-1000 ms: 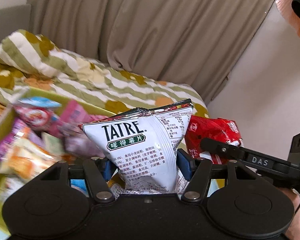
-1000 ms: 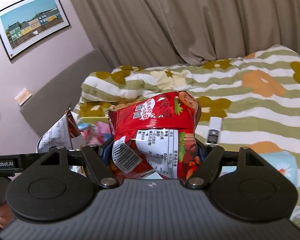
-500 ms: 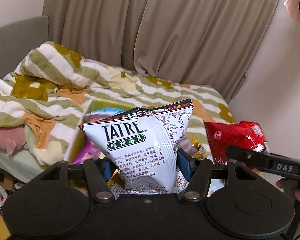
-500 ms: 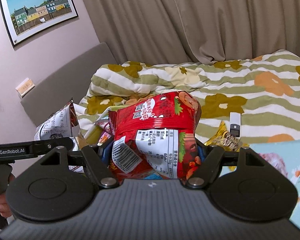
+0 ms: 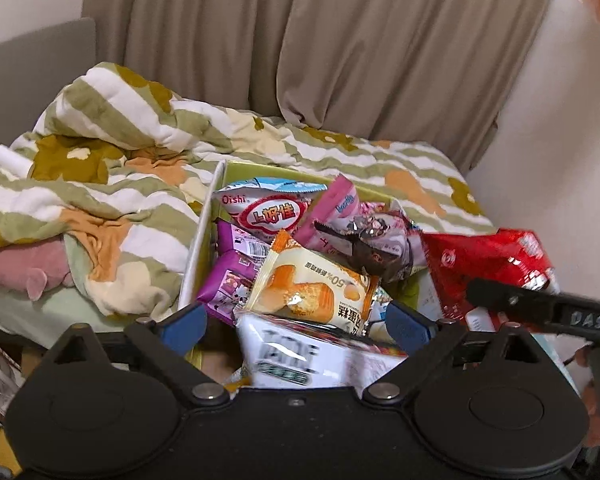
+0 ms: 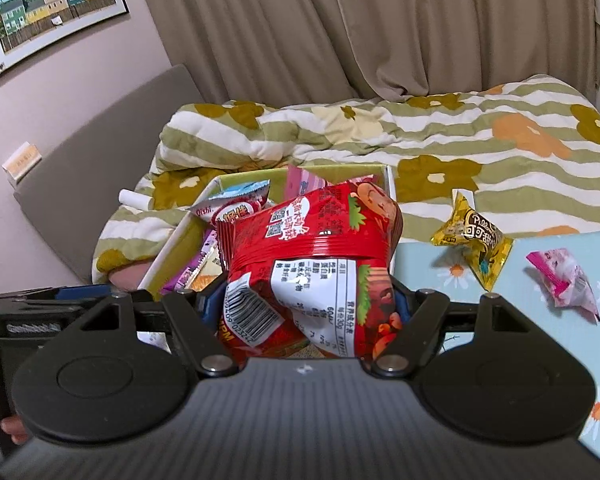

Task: Organize snacks
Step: 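Carry both bags into the yellow box and open both tools to release, then move both tools back over the last two bags on the mat, then grasp the gold Pillows bag with the left tool while the right tool grasps the pink-white bag, then carry both bags into the yellow box and open both tools to release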

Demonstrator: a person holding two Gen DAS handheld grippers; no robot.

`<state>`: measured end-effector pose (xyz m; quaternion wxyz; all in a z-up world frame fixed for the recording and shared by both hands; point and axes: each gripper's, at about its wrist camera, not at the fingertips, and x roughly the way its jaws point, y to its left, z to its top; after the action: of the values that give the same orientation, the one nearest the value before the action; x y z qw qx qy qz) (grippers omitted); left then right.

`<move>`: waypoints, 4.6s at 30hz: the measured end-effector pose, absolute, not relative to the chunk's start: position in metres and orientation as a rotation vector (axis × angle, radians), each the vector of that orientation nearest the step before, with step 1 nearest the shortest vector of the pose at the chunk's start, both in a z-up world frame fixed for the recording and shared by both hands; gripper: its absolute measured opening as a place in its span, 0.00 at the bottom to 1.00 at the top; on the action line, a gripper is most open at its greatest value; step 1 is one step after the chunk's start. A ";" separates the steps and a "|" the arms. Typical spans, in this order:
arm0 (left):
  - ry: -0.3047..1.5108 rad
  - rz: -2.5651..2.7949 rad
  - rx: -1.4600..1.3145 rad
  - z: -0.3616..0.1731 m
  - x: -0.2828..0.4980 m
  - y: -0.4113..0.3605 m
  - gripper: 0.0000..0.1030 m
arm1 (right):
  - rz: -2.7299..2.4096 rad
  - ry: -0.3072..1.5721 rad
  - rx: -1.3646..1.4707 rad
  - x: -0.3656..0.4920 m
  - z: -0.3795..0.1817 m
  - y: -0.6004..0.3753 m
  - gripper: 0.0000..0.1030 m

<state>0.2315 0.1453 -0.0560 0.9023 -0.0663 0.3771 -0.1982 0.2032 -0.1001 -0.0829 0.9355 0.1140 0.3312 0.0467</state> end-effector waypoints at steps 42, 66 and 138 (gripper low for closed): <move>0.653 -0.422 -0.048 -0.001 0.213 0.084 0.95 | -0.011 0.545 0.201 0.188 -0.040 -0.154 1.00; 0.699 -0.484 0.188 -0.040 0.275 -0.153 0.98 | -0.085 0.780 0.288 0.242 -0.102 -0.373 1.00; 0.988 -0.531 0.368 -0.125 0.353 -0.204 0.61 | 0.086 0.895 0.191 0.292 -0.185 -0.365 0.66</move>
<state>0.3533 -0.2037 -0.1246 0.8308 0.1733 0.4659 -0.2502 0.2915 -0.3651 -0.1849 0.8961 0.0922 0.4321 0.0416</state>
